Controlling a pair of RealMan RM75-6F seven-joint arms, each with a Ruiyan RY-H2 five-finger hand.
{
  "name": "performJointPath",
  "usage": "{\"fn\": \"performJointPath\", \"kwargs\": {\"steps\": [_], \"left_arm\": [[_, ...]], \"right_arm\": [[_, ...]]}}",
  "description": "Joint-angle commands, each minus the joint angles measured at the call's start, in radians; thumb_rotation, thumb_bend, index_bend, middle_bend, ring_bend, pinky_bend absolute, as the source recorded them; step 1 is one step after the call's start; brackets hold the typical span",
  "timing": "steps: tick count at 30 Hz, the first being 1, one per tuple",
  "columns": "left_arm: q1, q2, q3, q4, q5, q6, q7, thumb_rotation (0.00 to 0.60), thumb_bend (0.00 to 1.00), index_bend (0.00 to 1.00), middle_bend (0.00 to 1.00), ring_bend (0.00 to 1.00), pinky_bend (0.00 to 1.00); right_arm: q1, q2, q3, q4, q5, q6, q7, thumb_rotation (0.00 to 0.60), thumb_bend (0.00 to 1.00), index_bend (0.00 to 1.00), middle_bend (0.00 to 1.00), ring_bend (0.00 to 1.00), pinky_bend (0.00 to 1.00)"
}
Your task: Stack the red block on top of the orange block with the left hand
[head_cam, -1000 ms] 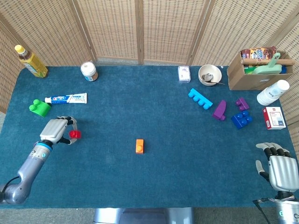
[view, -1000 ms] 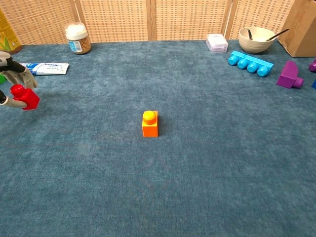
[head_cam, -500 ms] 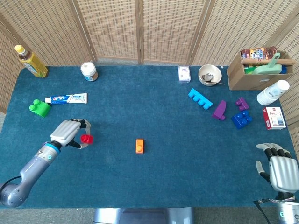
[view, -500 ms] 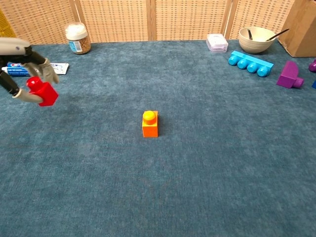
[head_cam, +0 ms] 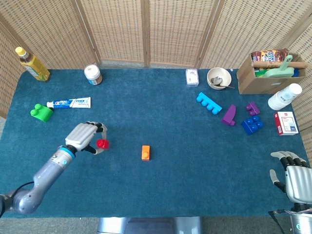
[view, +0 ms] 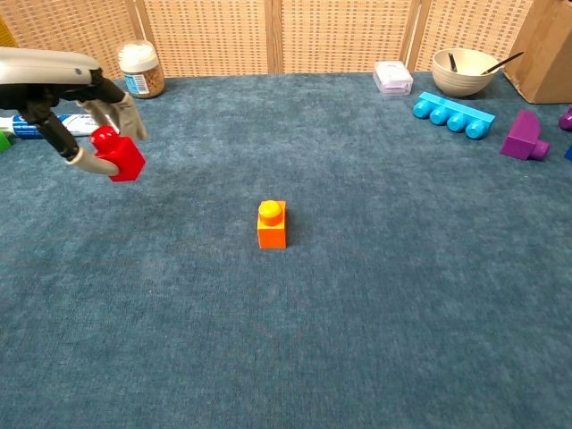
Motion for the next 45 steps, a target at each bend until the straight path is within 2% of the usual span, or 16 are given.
{"fn": "performJointPath", "kwargs": {"steps": [1,7,14,23,45], "left_arm": [[-0.032,-0.026,0.007,-0.04,-0.059,0.047,0.069,0.6,0.31,0.53,0.31,0.27,0.25],[-0.074,-0.085,0.017,-0.085,-0.156,0.131,0.177,0.6,0.31,0.52,0.31,0.27,0.25],[-0.111,-0.155,0.019,-0.09,-0.23,0.195,0.244,0.6,0.31,0.52,0.31,0.27,0.25],[-0.162,-0.238,0.003,-0.086,-0.299,0.244,0.304,0.6,0.31,0.52,0.3,0.27,0.25],[-0.281,-0.377,-0.048,-0.07,-0.444,0.326,0.418,0.6,0.31,0.52,0.29,0.27,0.24]], "right_arm": [[-0.003,-0.001,-0.001,0.013,-0.004,0.004,0.018,0.6,0.32,0.33,0.36,0.28,0.37],[-0.011,-0.004,-0.004,0.041,-0.006,0.009,0.06,0.599,0.32,0.33,0.36,0.28,0.37],[-0.018,-0.01,-0.002,0.066,-0.006,0.018,0.088,0.6,0.32,0.33,0.36,0.28,0.37],[-0.028,-0.014,-0.004,0.082,-0.011,0.031,0.11,0.6,0.32,0.33,0.36,0.28,0.37],[-0.049,-0.017,-0.001,0.13,-0.005,0.046,0.177,0.6,0.32,0.33,0.36,0.28,0.37]]}}
